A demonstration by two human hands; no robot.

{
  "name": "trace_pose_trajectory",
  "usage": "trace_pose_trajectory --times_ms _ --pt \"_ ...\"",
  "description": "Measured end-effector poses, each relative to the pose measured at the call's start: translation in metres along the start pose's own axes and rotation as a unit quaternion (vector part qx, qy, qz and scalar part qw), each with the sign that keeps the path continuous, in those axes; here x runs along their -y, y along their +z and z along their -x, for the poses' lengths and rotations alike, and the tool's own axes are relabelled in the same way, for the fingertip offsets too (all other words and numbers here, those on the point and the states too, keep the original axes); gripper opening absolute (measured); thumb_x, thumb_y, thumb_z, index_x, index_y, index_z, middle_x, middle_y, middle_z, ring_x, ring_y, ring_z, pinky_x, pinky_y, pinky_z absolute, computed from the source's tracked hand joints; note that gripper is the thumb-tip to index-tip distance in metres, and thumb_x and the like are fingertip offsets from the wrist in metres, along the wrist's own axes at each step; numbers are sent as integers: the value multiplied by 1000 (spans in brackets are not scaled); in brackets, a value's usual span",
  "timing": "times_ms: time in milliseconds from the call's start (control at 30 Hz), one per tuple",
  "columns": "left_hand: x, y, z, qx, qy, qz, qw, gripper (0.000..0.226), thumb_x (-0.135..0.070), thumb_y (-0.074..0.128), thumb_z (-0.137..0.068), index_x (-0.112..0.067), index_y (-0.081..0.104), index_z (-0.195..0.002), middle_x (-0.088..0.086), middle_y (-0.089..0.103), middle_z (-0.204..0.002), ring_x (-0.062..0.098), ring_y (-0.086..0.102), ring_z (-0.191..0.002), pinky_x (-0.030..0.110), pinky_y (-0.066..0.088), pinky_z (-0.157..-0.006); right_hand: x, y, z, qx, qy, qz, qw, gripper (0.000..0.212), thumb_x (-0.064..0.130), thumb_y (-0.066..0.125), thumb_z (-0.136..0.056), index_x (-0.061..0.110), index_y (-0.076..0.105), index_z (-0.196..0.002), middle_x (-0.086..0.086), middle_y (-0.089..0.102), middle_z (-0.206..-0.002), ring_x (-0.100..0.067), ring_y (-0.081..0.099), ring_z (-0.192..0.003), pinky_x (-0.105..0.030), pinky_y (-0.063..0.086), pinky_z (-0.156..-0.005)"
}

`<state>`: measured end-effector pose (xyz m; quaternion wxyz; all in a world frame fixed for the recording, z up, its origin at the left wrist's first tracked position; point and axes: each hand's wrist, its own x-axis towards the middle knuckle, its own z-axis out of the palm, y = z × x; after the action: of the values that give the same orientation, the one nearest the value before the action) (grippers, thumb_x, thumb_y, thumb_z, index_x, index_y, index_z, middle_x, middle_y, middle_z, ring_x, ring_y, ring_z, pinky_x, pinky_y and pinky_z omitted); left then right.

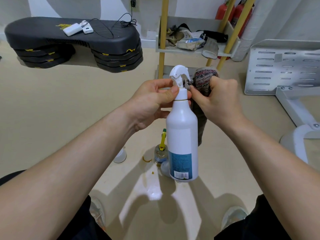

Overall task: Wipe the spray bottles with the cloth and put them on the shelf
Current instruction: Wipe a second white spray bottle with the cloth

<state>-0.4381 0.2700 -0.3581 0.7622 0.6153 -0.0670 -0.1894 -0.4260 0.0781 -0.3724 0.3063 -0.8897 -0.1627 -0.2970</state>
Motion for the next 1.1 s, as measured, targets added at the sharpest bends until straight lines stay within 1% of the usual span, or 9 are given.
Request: trace_pose_trajectory --times_ms 133,267,500,633,733,800,867,933,1100 --pt "-1 -1 0 0 -1 -3 1000 23 -14 56 -100 -4 62 -120 9 76 -101 21 74 -90 36 61 -74 4 -1 -2 34 -5 12 999 38 17 73 -86 16 41 -64 13 33 -53 -9 31 -46 -10 25 -46" --pt "-1 -4 0 -3 -5 -5 1000 27 -14 57 -100 -1 62 -123 10 76 -102 23 74 -91 40 60 -80 7 0 -2 36 21 19 999 28 15 74 -80 12 50 -66 3 48 -59 -17 40 -55 -12 23 -50" --pt "7 -7 -2 -57 -4 -24 998 26 -12 60 -98 -3 62 -122 13 75 -109 27 73 -97 40 59 -82 -1 -6 -6 116 172 -115 971 8 13 70 -82 6 67 -83 -9 72 -77 -22 66 -73 -46 57 -68" --pt "9 -5 -8 -137 38 -50 989 19 -10 68 -93 -9 66 -112 8 78 -96 18 71 -81 29 57 -67 11 -9 -5 -5 323 -351 879 13 14 68 -94 2 71 -90 -9 78 -89 -23 75 -86 -45 61 -83" --pt "16 6 -9 -165 95 -97 977 16 0 72 -88 -13 66 -96 0 75 -72 7 67 -64 19 53 -62 37 1 3 7 399 -463 792 24 17 53 -104 9 71 -90 -9 78 -93 -24 75 -93 -42 58 -91" --pt "21 13 -9 -184 115 -122 969 17 2 74 -86 -9 66 -96 1 75 -71 11 70 -66 26 59 -69 51 5 14 33 394 -449 801 30 19 49 -106 12 71 -85 -1 78 -83 -14 73 -82 -33 59 -81" --pt "23 15 -8 -202 125 -140 961 17 1 74 -86 -11 65 -94 5 76 -74 15 70 -68 32 59 -72 57 6 23 62 362 -392 843 30 21 49 -106 8 69 -89 -10 76 -85 -23 71 -76 -46 57 -69" --pt "22 14 -9 -217 127 -146 957 22 4 71 -86 -16 64 -91 6 76 -75 16 69 -68 33 59 -70 54 5 26 72 321 -351 876 24 20 53 -104 5 69 -96 -18 74 -96 -30 70 -82 -57 56 -74" --pt "21 10 -13 -222 122 -150 956 31 21 66 -78 -2 65 -98 15 74 -79 9 64 -63 25 55 -62 41 -6 16 40 263 -313 912 16 10 63 -96 17 73 -86 6 77 -85 -7 71 -82 -27 56 -75"
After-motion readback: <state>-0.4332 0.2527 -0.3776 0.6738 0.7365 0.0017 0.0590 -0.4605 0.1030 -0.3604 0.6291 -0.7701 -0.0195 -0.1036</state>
